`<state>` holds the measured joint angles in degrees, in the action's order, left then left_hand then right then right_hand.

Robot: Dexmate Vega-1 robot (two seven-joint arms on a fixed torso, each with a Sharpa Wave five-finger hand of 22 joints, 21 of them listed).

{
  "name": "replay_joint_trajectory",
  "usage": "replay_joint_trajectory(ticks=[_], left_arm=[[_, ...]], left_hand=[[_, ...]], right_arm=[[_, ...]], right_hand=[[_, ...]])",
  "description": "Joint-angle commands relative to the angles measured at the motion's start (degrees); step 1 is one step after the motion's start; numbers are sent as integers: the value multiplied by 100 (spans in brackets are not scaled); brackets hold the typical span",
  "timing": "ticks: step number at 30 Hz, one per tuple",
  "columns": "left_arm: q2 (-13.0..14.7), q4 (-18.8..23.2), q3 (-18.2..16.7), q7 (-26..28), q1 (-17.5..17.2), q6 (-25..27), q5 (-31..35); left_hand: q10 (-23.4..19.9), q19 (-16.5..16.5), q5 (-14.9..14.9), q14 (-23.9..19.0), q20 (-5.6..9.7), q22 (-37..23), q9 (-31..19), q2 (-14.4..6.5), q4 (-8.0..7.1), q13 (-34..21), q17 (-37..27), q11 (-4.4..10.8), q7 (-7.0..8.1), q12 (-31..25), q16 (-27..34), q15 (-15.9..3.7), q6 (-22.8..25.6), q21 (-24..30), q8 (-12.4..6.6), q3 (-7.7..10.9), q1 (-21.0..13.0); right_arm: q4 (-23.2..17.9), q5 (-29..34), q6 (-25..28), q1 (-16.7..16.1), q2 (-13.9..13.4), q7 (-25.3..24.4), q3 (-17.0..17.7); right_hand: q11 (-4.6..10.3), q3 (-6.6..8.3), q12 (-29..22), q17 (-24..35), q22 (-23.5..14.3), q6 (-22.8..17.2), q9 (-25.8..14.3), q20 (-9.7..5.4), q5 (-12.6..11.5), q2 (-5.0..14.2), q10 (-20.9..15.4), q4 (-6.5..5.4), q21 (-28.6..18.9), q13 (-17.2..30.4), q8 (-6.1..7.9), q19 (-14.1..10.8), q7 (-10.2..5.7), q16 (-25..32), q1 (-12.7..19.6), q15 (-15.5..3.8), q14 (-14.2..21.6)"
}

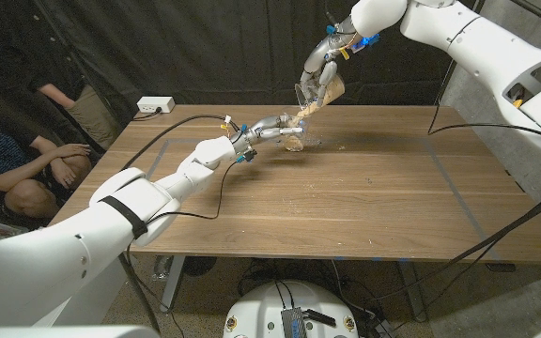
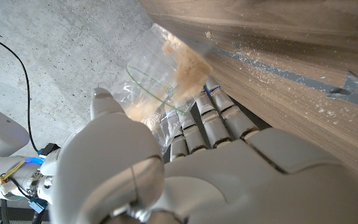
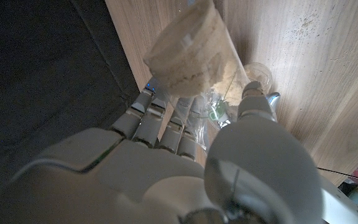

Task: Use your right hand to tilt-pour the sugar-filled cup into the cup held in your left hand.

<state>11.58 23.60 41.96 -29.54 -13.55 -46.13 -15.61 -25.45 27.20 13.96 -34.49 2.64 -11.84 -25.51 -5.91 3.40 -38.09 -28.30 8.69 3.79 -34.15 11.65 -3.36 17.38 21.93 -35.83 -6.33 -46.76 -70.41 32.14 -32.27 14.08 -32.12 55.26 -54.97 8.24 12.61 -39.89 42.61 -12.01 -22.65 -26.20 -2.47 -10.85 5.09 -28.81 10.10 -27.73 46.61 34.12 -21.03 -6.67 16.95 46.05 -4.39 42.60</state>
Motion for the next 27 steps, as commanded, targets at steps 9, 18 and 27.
replay_joint_trajectory(ticks=[9,18,27], left_arm=[[-62,-130,93,54,124,108,45],[-91,-142,124,71,133,136,53],[-130,-133,159,53,129,94,67]], left_hand=[[-19,-40,-8,-61,140,-21,2,-8,-11,-21,-12,52,26,-42,1,-703,37,31,-33,-52,-13],[-17,-45,-8,-66,140,-20,6,-12,-13,-16,-14,54,27,-45,2,-704,41,36,-38,-61,-15],[-21,-47,-9,-69,140,-20,6,-15,-14,-16,-15,54,24,-53,2,-703,39,42,-43,-70,-20]], right_arm=[[228,22,-106,86,59,-78,-78],[253,35,-141,102,45,-92,-96],[245,78,-169,122,39,-67,-123]], right_hand=[[-15,158,-48,51,-16,-236,-11,-171,-21,36,-73,-134,21,5,40,29,-137,37,64,-916,42],[0,164,-45,66,-21,-253,-10,-165,-19,36,-87,-141,24,9,40,33,-141,35,72,-916,45],[4,169,-50,80,-25,-268,-15,-168,-17,36,-98,-144,34,24,44,59,-142,36,82,-916,51]])
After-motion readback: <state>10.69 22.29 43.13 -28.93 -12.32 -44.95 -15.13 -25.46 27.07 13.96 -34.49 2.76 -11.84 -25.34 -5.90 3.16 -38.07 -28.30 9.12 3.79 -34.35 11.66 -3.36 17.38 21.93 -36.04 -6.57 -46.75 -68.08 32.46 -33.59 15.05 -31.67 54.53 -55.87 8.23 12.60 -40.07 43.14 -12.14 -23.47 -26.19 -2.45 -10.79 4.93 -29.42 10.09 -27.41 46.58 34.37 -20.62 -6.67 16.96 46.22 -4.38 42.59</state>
